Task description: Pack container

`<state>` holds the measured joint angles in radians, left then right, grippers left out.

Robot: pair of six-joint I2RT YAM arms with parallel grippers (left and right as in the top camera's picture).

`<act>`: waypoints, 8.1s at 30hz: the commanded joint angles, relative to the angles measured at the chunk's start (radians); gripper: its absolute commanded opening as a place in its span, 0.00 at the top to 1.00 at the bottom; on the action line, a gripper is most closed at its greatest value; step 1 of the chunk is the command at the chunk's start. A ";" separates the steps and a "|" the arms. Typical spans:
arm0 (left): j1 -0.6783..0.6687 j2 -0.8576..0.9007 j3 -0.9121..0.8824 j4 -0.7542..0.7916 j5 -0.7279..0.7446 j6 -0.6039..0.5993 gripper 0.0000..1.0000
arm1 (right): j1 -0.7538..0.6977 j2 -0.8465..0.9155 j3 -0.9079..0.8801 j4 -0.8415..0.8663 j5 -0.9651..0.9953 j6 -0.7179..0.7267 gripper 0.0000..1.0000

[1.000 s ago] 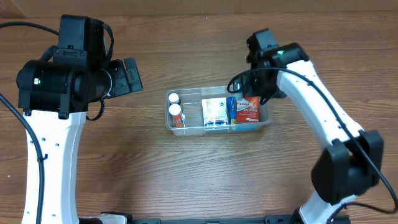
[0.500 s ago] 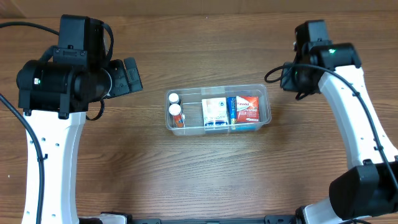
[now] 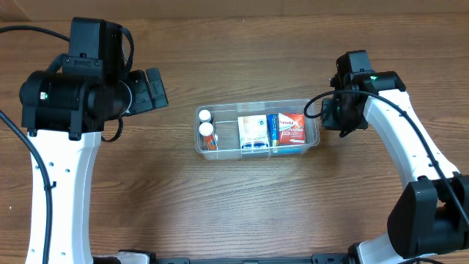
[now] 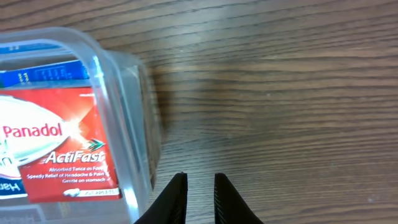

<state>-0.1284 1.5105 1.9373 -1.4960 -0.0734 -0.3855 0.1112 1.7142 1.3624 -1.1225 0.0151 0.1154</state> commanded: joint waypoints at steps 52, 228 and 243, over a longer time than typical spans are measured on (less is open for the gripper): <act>0.005 0.006 0.008 0.001 -0.016 0.020 0.00 | -0.003 0.068 -0.022 0.055 -0.432 -0.247 0.69; 0.154 -1.507 -1.933 1.429 0.183 0.486 0.00 | -0.015 -1.711 -1.354 1.051 -0.151 -0.217 0.00; 0.154 -1.507 -1.933 1.423 0.122 0.441 0.00 | -0.015 -1.711 -1.355 1.051 -0.151 -0.217 0.00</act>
<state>0.0277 0.0151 0.0082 -0.0708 0.0666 0.0776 0.0986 0.0128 0.0185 -0.0765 -0.1310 -0.1013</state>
